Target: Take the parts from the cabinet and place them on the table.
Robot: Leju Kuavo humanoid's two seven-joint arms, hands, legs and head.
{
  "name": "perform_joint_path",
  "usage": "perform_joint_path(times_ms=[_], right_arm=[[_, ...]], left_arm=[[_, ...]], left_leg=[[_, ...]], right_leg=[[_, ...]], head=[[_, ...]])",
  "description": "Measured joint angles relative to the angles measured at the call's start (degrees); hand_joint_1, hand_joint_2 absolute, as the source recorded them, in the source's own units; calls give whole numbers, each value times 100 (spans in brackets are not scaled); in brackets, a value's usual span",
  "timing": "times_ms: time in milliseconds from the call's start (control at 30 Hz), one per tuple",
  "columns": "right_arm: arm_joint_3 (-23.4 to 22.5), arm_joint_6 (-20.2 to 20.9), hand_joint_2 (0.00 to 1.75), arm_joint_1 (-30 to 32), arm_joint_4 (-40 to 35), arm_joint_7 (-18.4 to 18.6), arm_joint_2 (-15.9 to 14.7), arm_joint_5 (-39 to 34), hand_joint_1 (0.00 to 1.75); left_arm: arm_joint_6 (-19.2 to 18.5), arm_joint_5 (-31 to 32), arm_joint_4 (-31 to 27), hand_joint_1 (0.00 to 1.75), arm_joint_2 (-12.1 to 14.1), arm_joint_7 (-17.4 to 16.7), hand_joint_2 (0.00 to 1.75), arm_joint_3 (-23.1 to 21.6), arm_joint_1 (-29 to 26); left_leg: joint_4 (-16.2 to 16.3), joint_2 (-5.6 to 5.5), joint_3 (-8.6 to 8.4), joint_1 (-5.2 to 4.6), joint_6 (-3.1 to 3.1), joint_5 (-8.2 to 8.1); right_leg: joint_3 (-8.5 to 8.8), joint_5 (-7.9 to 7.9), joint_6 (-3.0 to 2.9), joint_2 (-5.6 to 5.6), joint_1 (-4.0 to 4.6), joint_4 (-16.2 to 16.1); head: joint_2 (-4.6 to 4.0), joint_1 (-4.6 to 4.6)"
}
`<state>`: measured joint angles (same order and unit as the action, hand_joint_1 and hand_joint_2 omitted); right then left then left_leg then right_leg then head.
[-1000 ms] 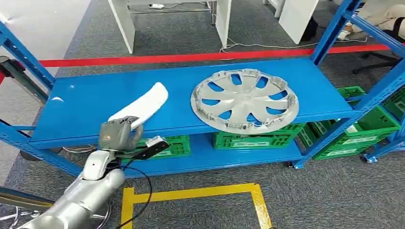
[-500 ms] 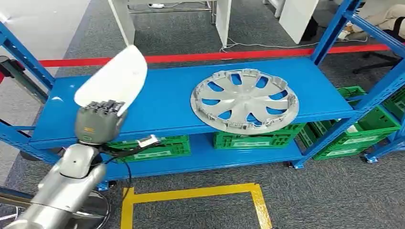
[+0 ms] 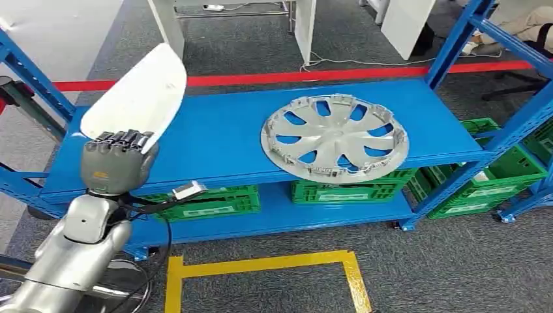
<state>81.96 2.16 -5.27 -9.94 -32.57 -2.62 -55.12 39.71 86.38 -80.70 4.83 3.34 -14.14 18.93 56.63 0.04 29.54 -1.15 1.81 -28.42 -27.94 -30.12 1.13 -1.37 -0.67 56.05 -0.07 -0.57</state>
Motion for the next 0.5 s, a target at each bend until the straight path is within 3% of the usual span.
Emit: perform_joint_path(times_ms=[267,300,333,367,400,467,500], right_arm=[[-9,7,0,-35,0,0,2,2,0],[-11,7,0,-45,0,0,2,2,0],[-13,7,0,-58,0,0,0,2,0],[-17,7,0,-65,0,2,0,2,0],[-31,7,0,-73,0,4,0,6,0],[-42,7,0,-75,0,15,0,9,0],[-44,7,0,-70,0,22,2,18,0]], left_arm=[[0,-37,125,175,0,15,175,48,-44],[0,15,131,175,4,15,175,52,-50],[0,54,131,175,11,15,175,61,-60],[0,120,133,175,9,13,175,61,-72],[2,195,131,175,13,-2,175,63,-74],[2,271,131,175,56,-33,175,66,-157],[2,311,131,175,77,-61,175,68,-205]], left_leg=[[59,0,34,-29,53,-25],[53,0,38,-31,74,-6],[-29,1,19,4,135,57],[-77,25,-24,34,164,98],[-81,24,-7,44,189,115],[-73,24,23,42,196,120],[-65,22,31,42,195,120]], right_leg=[[-2,25,53,-7,-21,-21],[1,45,80,-9,-23,-29],[4,47,104,-5,-4,-27],[-84,-84,107,49,-11,55],[-212,-256,113,86,-1,321],[-703,-679,137,119,-15,1344],[-934,-778,150,121,-13,1784]], head=[[0,0],[0,4],[2,0],[0,-7],[2,-24],[0,-31],[0,-33]])
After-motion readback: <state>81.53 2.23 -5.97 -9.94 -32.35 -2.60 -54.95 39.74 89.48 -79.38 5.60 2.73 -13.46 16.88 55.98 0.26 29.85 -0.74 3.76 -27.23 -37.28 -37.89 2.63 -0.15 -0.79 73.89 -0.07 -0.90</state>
